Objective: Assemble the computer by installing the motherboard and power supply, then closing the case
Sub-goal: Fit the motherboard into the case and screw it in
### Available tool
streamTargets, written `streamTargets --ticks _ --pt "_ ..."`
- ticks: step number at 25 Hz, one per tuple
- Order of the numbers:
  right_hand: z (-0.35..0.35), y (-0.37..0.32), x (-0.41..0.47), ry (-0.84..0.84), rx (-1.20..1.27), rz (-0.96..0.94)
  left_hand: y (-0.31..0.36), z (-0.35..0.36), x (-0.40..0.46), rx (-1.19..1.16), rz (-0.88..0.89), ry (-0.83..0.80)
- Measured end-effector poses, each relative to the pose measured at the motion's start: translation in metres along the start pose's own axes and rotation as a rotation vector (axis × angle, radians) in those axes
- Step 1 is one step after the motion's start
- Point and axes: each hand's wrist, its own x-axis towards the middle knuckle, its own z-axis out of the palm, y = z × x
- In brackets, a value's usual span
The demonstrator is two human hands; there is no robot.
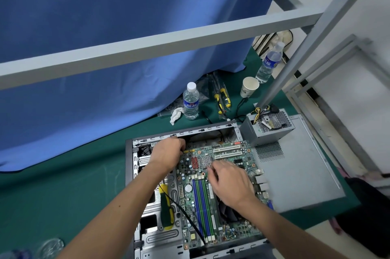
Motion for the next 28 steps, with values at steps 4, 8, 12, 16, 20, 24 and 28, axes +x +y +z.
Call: streamTargets --ticks 4,8,12,16,20,24,28 --pt "0.000 0.001 0.000 0.008 -0.001 -0.001 0.004 -0.003 0.004 0.036 -0.014 -0.028" --pt "0.000 -0.001 0.000 0.008 -0.002 -0.002 0.010 -0.006 0.007 0.102 -0.016 -0.034" --pt "-0.003 -0.002 -0.001 0.020 0.003 -0.002 -0.003 0.001 -0.003 -0.180 -0.066 0.034" --pt "-0.005 -0.003 0.000 0.022 0.004 -0.007 -0.014 0.007 -0.017 -0.545 -0.207 0.192" --pt "-0.006 -0.002 -0.001 0.022 -0.003 -0.010 -0.017 0.004 -0.017 -0.698 -0.255 0.168" --pt "-0.007 -0.002 -0.002 0.018 -0.014 -0.017 -0.012 0.002 -0.014 -0.402 -0.130 0.095" --pt "-0.006 -0.001 -0.002 0.010 -0.008 -0.021 -0.005 0.003 -0.008 -0.166 -0.024 0.053"
